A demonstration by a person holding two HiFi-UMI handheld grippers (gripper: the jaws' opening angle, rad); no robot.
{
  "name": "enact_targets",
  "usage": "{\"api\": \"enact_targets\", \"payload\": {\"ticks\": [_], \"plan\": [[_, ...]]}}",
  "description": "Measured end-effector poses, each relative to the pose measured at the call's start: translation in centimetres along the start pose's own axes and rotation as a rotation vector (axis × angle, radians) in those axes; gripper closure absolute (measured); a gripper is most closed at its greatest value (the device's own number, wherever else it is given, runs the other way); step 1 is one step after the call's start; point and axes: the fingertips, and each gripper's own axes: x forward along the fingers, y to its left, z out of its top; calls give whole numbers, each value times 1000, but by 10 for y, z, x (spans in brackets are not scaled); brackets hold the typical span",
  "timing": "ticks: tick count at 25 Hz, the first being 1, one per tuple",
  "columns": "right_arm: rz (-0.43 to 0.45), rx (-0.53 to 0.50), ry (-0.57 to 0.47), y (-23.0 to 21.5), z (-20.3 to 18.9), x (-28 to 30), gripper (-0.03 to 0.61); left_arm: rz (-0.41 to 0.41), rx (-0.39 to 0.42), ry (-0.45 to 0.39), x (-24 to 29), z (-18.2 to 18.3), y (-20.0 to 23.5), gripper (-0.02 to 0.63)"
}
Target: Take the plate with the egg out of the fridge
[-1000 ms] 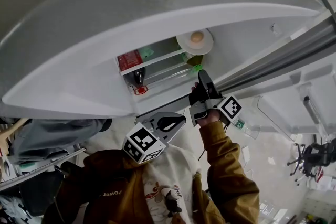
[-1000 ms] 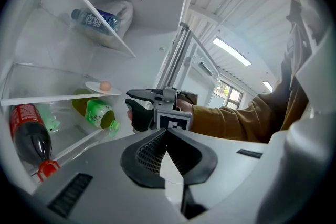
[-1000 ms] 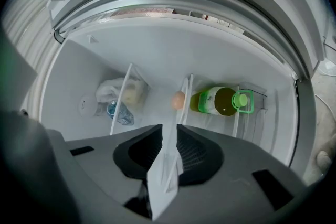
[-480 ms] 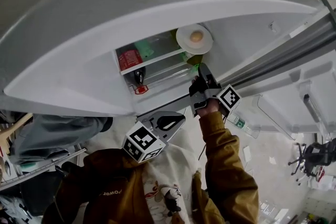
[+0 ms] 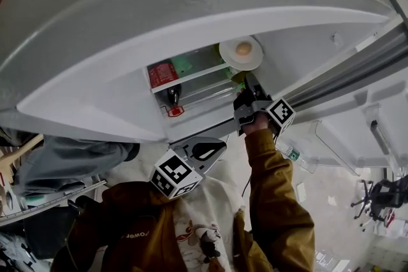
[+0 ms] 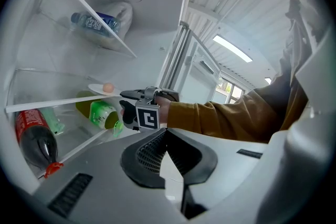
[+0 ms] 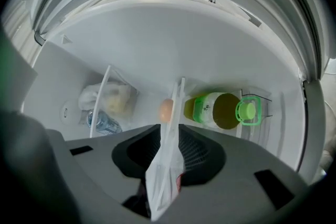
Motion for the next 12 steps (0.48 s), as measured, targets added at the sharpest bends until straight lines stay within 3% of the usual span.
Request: {"api": "enact_targets", "payload": {"ticks": [12], "plan": [[-7,30,-5,-2,6,17,491,13,1,-8,-2,3,4,606]]}}
